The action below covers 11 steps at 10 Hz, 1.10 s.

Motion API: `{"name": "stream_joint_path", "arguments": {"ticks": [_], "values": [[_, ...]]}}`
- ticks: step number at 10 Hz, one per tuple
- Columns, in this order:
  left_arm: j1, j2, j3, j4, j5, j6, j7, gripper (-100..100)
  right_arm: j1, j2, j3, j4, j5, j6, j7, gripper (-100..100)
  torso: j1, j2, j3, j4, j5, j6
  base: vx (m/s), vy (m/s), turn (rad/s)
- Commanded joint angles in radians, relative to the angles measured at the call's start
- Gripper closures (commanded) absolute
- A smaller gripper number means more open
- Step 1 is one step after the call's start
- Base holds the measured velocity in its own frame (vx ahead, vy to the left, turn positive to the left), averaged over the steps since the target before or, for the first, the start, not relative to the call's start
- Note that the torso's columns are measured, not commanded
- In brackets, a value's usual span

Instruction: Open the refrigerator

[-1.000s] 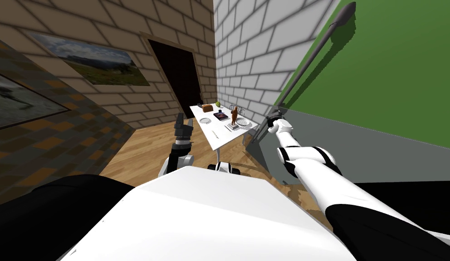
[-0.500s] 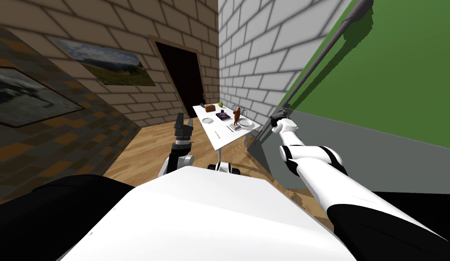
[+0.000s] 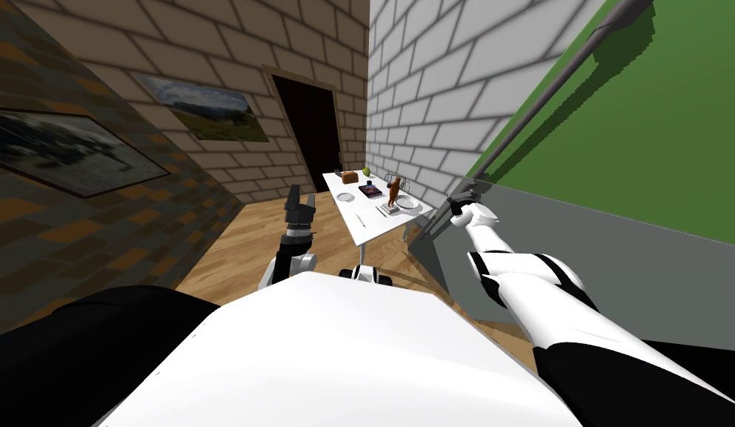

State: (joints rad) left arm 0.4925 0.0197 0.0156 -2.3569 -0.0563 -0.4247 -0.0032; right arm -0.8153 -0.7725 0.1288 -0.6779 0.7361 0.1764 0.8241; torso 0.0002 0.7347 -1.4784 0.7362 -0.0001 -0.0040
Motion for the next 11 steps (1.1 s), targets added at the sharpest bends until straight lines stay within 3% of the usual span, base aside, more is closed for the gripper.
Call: {"name": "stream_joint_path", "arguments": {"ticks": [1, 3, 6, 7, 8, 10, 11], "values": [[0.000, 0.000, 0.000, 0.000, 0.000, 0.000, 0.000, 0, -0.018, 0.019, -0.083, 0.080, 0.084, -0.050, -0.061, -100, 0.000, 0.000, 0.000, 0.000, 0.000, 0.001, 0.000, -0.003, 0.018], [0.000, 0.000, 0.000, 0.000, 0.000, 0.000, 0.000, 0, -0.018, 0.019, -0.133, 0.080, 0.151, -0.050, -0.061, -100, -0.001, 0.002, 0.002, 0.001, 0.000, 0.004, 0.000, 0.000, 0.000], [0.000, 0.000, 0.000, 0.000, 0.000, 0.000, 0.000, 0, -0.018, 0.019, -0.133, 0.080, 0.238, -0.050, -0.061, -100, 0.000, 0.004, 0.003, 0.002, 0.000, 0.004, 0.000, 0.000, 0.000], [0.000, 0.000, 0.000, 0.000, 0.000, 0.000, 0.000, 0, -0.022, 0.022, -0.141, 0.085, 0.231, -0.054, -0.063, -100, 0.000, 0.004, 0.003, 0.002, 0.000, 0.004, 0.000, 0.000, 0.000], [0.000, 0.000, 0.000, 0.000, 0.000, 0.000, 0.000, 0, -0.022, 0.022, -0.141, 0.086, 0.235, -0.055, -0.064, 100, 0.000, 0.004, 0.003, 0.002, 0.000, 0.004, -0.004, 0.007, 0.029], [0.000, 0.000, 0.000, 0.000, 0.000, 0.000, 0.000, 0, 0.048, -0.030, -0.101, 0.010, 0.159, -0.130, -0.079, 100, 0.001, 0.007, 0.005, 0.005, 0.003, 0.011, -0.023, 0.097, -0.180], [0.000, 0.000, 0.000, 0.000, 0.000, 0.000, 0.000, 0, 0.050, -0.030, -0.101, -0.009, 0.159, -0.154, -0.079, 100, 0.001, 0.013, 0.008, 0.005, 0.002, 0.018, -0.044, 0.125, -0.138]]}}
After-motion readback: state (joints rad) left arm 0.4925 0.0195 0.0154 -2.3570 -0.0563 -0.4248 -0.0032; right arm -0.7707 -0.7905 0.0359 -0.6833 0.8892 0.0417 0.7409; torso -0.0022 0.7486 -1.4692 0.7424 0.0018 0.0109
